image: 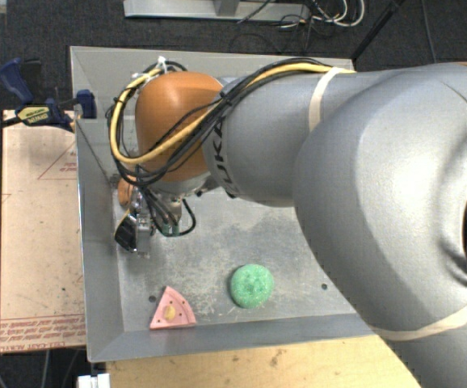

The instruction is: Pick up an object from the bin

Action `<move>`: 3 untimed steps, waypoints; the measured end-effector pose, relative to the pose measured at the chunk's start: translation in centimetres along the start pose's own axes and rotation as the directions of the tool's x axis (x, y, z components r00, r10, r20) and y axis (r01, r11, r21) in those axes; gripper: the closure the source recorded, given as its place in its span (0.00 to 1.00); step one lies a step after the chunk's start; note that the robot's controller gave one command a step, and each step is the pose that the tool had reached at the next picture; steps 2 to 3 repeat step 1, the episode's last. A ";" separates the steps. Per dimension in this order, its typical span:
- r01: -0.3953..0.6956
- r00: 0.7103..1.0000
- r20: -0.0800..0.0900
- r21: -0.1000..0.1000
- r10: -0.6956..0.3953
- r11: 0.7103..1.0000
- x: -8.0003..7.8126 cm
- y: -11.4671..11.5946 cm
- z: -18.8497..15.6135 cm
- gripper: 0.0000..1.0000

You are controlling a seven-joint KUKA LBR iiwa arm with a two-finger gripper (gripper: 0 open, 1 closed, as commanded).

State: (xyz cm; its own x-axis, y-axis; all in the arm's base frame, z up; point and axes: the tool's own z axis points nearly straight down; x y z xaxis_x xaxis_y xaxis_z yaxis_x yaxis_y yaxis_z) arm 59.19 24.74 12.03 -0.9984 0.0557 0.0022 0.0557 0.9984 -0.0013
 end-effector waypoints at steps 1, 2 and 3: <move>0.001 1.000 0.002 -0.002 -0.001 1.000 0.0 0.0 -1.4 1.00; 0.001 1.000 0.002 -0.002 -0.001 1.000 0.0 0.0 -1.4 1.00; 0.001 1.000 0.002 -0.002 -0.001 1.000 0.0 0.0 -1.4 1.00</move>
Offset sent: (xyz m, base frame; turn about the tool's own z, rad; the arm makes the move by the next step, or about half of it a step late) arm -0.0410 -0.0144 -0.0425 -0.0890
